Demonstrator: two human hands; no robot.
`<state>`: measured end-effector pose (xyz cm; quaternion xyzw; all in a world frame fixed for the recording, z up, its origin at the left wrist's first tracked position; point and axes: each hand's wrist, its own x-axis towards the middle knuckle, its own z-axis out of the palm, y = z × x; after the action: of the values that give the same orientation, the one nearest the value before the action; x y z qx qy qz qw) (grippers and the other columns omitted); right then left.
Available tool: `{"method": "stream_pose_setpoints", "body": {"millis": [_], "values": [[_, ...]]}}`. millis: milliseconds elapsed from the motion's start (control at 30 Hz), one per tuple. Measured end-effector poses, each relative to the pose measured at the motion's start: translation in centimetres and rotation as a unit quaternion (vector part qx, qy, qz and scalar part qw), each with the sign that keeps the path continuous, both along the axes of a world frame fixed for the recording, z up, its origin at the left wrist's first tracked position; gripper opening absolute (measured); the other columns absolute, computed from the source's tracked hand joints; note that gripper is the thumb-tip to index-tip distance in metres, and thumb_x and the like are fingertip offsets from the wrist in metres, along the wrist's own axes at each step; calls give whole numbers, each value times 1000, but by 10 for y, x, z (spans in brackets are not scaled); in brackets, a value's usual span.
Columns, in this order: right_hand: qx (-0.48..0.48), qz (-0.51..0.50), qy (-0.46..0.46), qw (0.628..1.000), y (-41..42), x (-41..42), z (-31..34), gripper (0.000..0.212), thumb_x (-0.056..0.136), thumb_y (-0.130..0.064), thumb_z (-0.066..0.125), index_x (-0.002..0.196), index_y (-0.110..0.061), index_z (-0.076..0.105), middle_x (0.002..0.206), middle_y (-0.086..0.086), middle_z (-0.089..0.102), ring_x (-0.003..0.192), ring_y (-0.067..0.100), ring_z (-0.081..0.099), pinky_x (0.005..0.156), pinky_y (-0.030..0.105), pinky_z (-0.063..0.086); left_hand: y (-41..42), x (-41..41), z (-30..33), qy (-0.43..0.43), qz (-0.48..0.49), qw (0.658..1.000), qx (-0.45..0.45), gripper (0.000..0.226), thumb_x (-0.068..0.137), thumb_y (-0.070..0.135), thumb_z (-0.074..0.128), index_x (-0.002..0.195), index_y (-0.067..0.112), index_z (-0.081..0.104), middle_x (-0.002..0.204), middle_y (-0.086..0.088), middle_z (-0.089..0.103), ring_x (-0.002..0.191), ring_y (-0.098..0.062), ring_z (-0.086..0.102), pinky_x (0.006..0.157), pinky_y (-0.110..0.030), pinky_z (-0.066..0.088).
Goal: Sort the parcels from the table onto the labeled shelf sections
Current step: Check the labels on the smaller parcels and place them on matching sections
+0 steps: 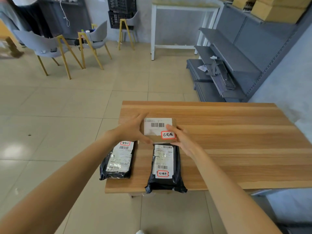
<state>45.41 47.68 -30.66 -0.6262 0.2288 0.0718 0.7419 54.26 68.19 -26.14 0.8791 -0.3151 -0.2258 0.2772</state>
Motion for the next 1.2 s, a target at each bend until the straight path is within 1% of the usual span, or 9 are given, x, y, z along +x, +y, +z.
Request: {"method": "stream_pose_setpoints", "body": {"millis": [100,200,300,400,567,700,800,1000,1200], "values": [[15,-47,-27,998,2,-1,3,22,85,-31,70,105,-25,63,100,1,74,97,16,69,92,40,51,0,-1,-2,112,144,972,-151,131,56,65,77,155,23,2,157,1,22,144,-19,23,116,-46,25],[12,-65,-50,997,6,-3,4,24,86,-30,69,109,-25,62,100,-1,74,94,12,69,84,32,53,-2,-1,-9,225,226,925,-208,115,60,90,54,151,24,25,147,2,45,132,-23,46,105,-48,41],[1,-66,-63,996,13,-6,2,25,87,-27,68,111,-24,62,100,-2,74,84,8,72,65,20,54,-10,-6,-14,288,223,901,-237,66,84,72,46,116,16,62,89,7,74,76,-7,70,68,-27,55],[-24,-59,-73,995,18,-9,1,24,88,-26,68,112,-24,63,99,-2,74,79,8,72,62,18,54,-18,-10,-16,315,220,882,-272,39,97,50,43,98,17,64,65,11,70,50,-1,63,43,-13,45],[-81,-30,-75,993,13,-5,12,33,87,-42,65,117,-30,60,110,-5,71,98,10,68,88,29,54,-19,-3,-20,314,256,862,-306,43,91,55,51,95,16,68,67,7,71,49,-4,63,47,-17,46],[-219,-38,-71,972,-12,1,42,75,82,-67,54,143,-25,42,141,-9,49,130,12,45,109,39,34,-16,16,-2,283,258,867,-319,66,65,74,61,104,22,73,105,-1,74,98,-20,70,99,-39,48],[-408,-52,-75,908,-45,4,69,70,90,-54,56,148,-21,34,150,-5,38,138,15,34,112,40,31,-19,28,24,274,236,881,-305,71,66,75,59,111,21,70,109,-2,73,106,-24,67,98,-40,47],[-755,23,-12,655,-104,-1,115,71,93,-39,58,150,-9,27,153,7,34,144,24,24,115,36,24,-56,41,70,262,175,900,-302,49,90,62,46,110,25,69,103,2,74,81,-13,67,68,-29,47],[-780,-11,58,623,-130,-34,144,72,92,-35,56,151,-10,23,154,9,29,143,27,24,116,36,23,-120,35,101,258,107,915,-292,54,85,66,49,109,23,70,105,-2,74,89,-19,67,85,-34,50]]}}
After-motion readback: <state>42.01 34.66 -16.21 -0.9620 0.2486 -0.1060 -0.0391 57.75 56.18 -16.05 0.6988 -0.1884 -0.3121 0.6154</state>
